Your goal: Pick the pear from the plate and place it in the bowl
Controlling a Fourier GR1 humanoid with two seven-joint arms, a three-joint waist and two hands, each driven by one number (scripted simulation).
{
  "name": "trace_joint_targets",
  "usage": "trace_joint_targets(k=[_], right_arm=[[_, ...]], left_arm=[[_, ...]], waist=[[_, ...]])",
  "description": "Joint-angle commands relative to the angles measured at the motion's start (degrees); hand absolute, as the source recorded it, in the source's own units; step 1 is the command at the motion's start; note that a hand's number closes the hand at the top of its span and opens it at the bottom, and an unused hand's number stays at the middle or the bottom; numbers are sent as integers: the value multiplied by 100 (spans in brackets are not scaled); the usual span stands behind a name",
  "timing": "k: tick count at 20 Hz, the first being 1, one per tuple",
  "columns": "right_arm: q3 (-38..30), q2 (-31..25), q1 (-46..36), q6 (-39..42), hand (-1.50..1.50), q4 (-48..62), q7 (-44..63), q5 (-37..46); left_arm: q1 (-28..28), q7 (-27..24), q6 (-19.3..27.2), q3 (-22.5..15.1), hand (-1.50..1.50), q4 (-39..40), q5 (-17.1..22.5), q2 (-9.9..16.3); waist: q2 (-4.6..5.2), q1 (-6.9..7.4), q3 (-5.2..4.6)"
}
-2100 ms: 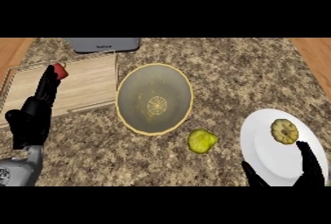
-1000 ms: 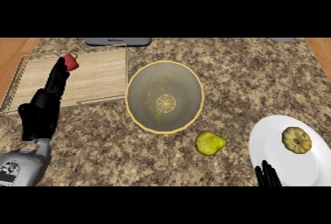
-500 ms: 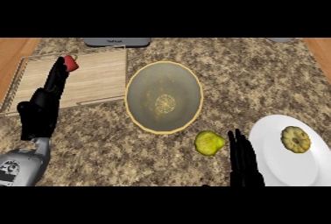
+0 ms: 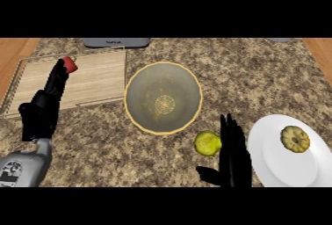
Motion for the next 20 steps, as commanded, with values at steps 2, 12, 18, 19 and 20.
trace_joint_targets(k=[2, 12, 18, 19, 20], right_arm=[[27, 0, -401, -513, -150, 724, -13, -279], [-138, -118, -1003, -366, 150, 1529, -209, -3], [-126, -3, -1027, -564, 150, 1623, -306, 150], [-561, -220, -1370, -812, 150, 2203, -913, -405], [-321, -5, -1444, -801, 150, 2177, -672, -186]], left_arm=[[-12, 147, -251, 296, 0, -194, -84, -61], [208, -181, -381, 442, 0, -23, -329, -310], [25, -28, -384, 458, 0, -94, -522, -478], [-2, 13, -747, 749, 0, -5, -149, -184], [-126, 267, -425, 469, 0, -69, -478, -520]], waist=[[-4, 4, 2], [-3, -5, 0], [-6, -13, 0], [2, 11, 2], [-1, 2, 2]])
